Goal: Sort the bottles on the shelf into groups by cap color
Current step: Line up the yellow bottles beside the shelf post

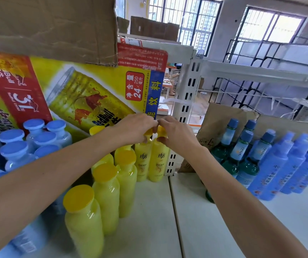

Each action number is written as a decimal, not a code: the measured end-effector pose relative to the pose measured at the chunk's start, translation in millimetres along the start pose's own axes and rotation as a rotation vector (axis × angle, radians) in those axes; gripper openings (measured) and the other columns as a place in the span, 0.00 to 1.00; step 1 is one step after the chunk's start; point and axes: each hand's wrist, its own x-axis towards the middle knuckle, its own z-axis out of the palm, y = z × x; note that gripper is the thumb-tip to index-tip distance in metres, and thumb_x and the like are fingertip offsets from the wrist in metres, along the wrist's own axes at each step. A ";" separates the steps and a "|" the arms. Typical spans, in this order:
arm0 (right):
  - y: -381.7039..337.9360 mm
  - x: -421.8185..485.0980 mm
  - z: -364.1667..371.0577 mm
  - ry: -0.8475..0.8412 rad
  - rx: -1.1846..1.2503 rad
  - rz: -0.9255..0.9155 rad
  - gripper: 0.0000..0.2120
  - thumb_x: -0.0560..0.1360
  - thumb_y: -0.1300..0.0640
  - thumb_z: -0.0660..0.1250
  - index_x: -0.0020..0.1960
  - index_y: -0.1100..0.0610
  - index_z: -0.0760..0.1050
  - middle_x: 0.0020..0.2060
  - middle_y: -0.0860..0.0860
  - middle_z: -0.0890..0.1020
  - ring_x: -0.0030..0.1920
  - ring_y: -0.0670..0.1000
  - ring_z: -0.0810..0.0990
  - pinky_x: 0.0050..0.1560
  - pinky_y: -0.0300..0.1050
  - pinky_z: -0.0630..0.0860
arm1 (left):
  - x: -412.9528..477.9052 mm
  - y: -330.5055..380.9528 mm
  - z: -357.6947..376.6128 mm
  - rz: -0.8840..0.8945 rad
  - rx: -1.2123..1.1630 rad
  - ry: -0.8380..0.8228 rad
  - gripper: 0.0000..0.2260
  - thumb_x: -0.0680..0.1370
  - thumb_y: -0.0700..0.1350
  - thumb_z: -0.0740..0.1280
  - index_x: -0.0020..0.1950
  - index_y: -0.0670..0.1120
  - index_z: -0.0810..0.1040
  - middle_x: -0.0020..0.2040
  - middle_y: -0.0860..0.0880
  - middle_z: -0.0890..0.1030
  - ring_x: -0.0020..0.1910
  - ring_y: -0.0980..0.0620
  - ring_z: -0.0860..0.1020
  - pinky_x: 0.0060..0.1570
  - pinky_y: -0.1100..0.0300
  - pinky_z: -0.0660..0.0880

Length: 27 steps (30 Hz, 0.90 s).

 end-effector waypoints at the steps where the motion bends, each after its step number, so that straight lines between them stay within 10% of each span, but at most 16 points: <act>1: -0.5 1.3 -0.1 -0.014 -0.012 0.003 0.17 0.75 0.50 0.65 0.62 0.52 0.69 0.59 0.51 0.71 0.53 0.55 0.77 0.46 0.47 0.72 | 0.0 -0.2 0.1 0.002 0.001 0.002 0.15 0.70 0.44 0.72 0.54 0.48 0.74 0.54 0.51 0.77 0.56 0.50 0.74 0.49 0.55 0.70; 27: -2.8 0.1 -4.5 -0.014 0.096 0.107 0.15 0.74 0.52 0.66 0.61 0.52 0.73 0.56 0.53 0.74 0.54 0.53 0.76 0.50 0.44 0.71 | -0.9 -6.0 3.4 0.000 -0.058 0.039 0.14 0.70 0.45 0.72 0.55 0.50 0.77 0.53 0.51 0.76 0.51 0.52 0.73 0.43 0.61 0.65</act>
